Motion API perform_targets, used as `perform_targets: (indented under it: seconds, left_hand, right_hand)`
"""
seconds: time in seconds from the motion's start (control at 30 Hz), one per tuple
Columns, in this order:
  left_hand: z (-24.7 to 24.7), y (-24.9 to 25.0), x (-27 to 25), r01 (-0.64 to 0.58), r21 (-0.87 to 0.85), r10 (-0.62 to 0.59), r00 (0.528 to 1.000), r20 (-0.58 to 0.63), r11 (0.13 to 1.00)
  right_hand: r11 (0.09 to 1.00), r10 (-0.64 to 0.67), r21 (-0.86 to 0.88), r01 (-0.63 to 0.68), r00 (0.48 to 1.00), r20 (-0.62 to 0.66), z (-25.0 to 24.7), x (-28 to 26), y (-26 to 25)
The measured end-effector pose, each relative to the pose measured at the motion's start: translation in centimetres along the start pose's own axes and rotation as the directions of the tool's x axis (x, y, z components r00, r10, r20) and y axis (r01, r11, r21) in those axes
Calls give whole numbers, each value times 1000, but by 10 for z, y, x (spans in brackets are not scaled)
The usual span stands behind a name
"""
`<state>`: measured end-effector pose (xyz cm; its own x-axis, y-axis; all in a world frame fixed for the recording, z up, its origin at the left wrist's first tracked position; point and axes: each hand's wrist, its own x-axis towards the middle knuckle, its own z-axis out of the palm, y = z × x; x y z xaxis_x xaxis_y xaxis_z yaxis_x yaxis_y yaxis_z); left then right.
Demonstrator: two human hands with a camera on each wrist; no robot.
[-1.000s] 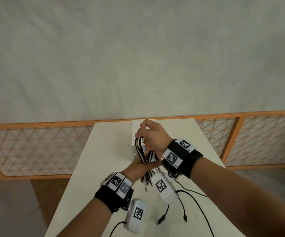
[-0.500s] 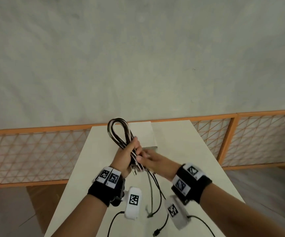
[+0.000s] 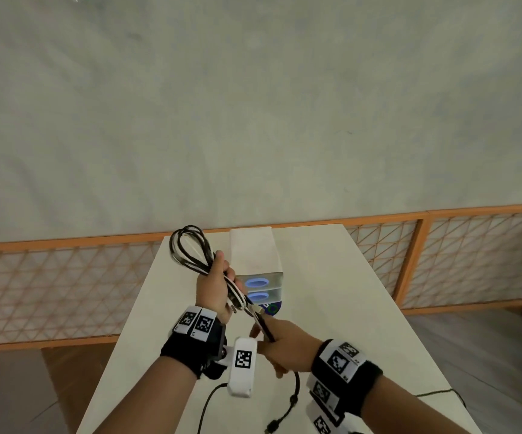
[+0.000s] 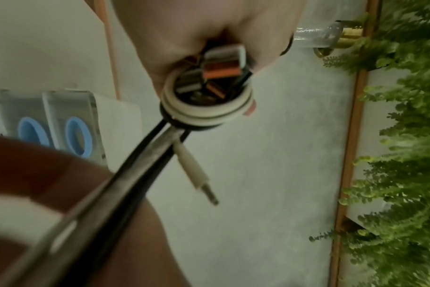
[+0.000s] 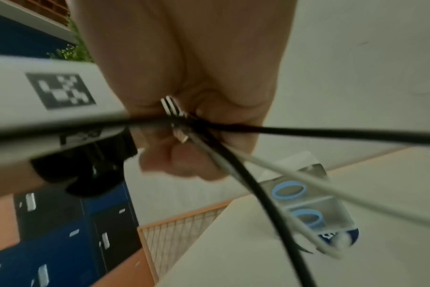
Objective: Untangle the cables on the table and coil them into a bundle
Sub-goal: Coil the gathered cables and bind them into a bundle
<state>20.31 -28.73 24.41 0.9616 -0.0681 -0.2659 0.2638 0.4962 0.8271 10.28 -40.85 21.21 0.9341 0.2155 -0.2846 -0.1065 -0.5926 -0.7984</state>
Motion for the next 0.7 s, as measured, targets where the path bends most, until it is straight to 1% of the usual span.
perform_targets:
  seconds: [0.07,0.13,0.17,0.2,0.27,0.3,0.37,0.4,0.47,0.5,0.53,0.57,0.6,0.63,0.67,0.7]
  left_hand:
    - [-8,6,11,-45,-51,40,995,-97,998]
    - [-20,13,20,-85,-127,60,980,-187,988]
    - [-26,15,25,-93,-129,63,973,-223,987]
    - [-30,16,26,-98,-99,71,967,-246,990]
    - [-33,12,29,-113,5,111,959,-261,994]
    - [-31,9,28,-119,81,136,959,-247,990]
    - [-27,0,24,-101,258,155,968,-197,961]
    - [-26,-6,23,-95,346,154,977,-149,933]
    - [-22,-16,13,-133,525,167,986,-18,841]
    - [-19,-20,8,-152,577,146,988,58,802]
    - [-16,-24,2,-146,597,81,988,134,789]
    - [-12,-26,-7,-93,586,-33,979,200,805]
    - [-9,-28,-13,-4,539,-154,957,248,842]
    - [-4,-29,-22,96,494,-267,920,287,864]
    - [-2,-30,-27,171,465,-343,885,316,869]
    - [1,-31,-34,198,472,-384,859,339,859]
  right_hand:
    - [997,71,14,-71,997,29,-12,-7,-2]
    - [996,89,-16,-89,995,43,-24,-16,-1]
    - [995,81,-57,-78,996,49,-29,-22,-3]
    - [993,64,-107,-57,996,58,-33,-26,-6]
    - [957,10,-290,19,995,99,-39,-33,-20]
    - [912,-33,-402,81,991,126,-41,-35,-29]
    - [822,-114,-536,191,978,174,-48,-36,-52]
    - [785,-151,-572,236,970,192,-53,-37,-63]
    - [712,-226,-625,319,947,226,-64,-35,-86]
    - [688,-252,-637,348,938,239,-70,-33,-95]
    - [686,-276,-630,364,931,237,-75,-30,-103]
    - [695,-300,-616,372,928,223,-81,-26,-109]
    - [697,-330,-607,382,922,200,-87,-22,-114]
    - [691,-358,-609,389,916,179,-92,-17,-116]
    - [672,-380,-626,396,910,168,-98,-12,-117]
    - [646,-398,-649,402,903,163,-102,-7,-118]
